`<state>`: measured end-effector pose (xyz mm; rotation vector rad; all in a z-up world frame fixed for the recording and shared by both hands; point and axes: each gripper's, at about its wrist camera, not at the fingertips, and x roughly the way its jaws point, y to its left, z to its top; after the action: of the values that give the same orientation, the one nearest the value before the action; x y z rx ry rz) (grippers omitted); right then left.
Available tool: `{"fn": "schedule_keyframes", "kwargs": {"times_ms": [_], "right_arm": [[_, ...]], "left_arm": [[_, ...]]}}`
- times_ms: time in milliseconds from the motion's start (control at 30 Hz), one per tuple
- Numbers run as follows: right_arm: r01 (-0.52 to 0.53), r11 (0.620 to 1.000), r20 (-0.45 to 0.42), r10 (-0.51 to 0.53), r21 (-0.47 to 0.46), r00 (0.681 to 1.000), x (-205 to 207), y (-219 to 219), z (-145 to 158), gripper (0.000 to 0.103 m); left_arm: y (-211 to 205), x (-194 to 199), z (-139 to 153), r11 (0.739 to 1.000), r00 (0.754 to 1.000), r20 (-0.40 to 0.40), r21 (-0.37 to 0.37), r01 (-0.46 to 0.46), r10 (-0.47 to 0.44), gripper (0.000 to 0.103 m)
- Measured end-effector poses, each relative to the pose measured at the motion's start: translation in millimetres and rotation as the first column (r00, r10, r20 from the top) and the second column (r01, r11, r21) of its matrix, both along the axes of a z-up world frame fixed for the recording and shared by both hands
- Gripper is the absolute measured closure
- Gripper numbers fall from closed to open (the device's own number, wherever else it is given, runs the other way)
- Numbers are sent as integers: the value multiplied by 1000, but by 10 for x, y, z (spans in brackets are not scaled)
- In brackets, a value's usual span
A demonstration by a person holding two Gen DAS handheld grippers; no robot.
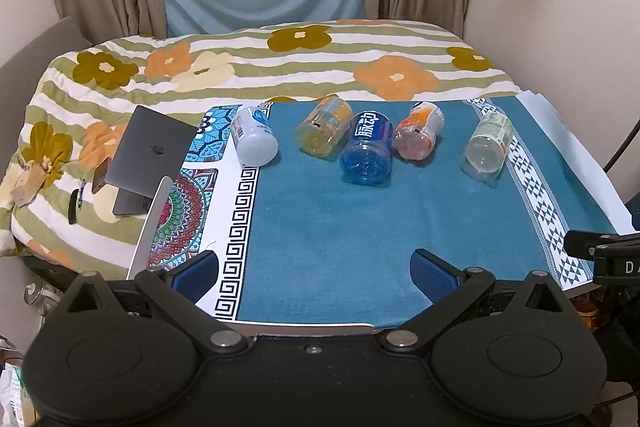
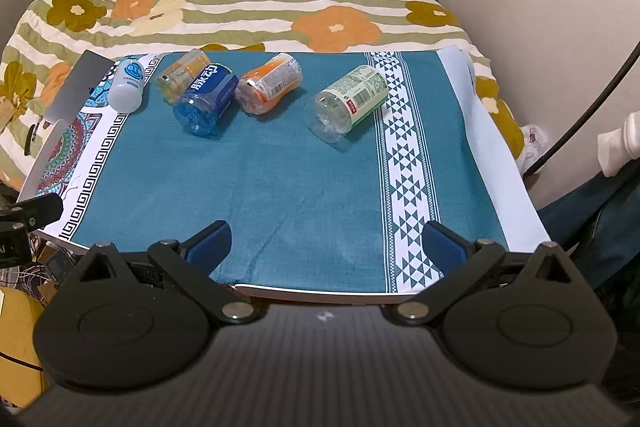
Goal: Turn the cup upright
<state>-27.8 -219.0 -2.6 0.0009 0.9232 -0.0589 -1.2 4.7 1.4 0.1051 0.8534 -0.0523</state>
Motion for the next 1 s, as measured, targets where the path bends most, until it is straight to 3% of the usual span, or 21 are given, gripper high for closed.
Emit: {"fn": "schedule_keyframes", "kwargs": {"times_ms": [1000], "right_arm": [[0,1000,4,0,1,1000,-15,40,22,0]], "left_arm": [[109,-5,4,1000,1000,-3,-5,-9,9,0]]}}
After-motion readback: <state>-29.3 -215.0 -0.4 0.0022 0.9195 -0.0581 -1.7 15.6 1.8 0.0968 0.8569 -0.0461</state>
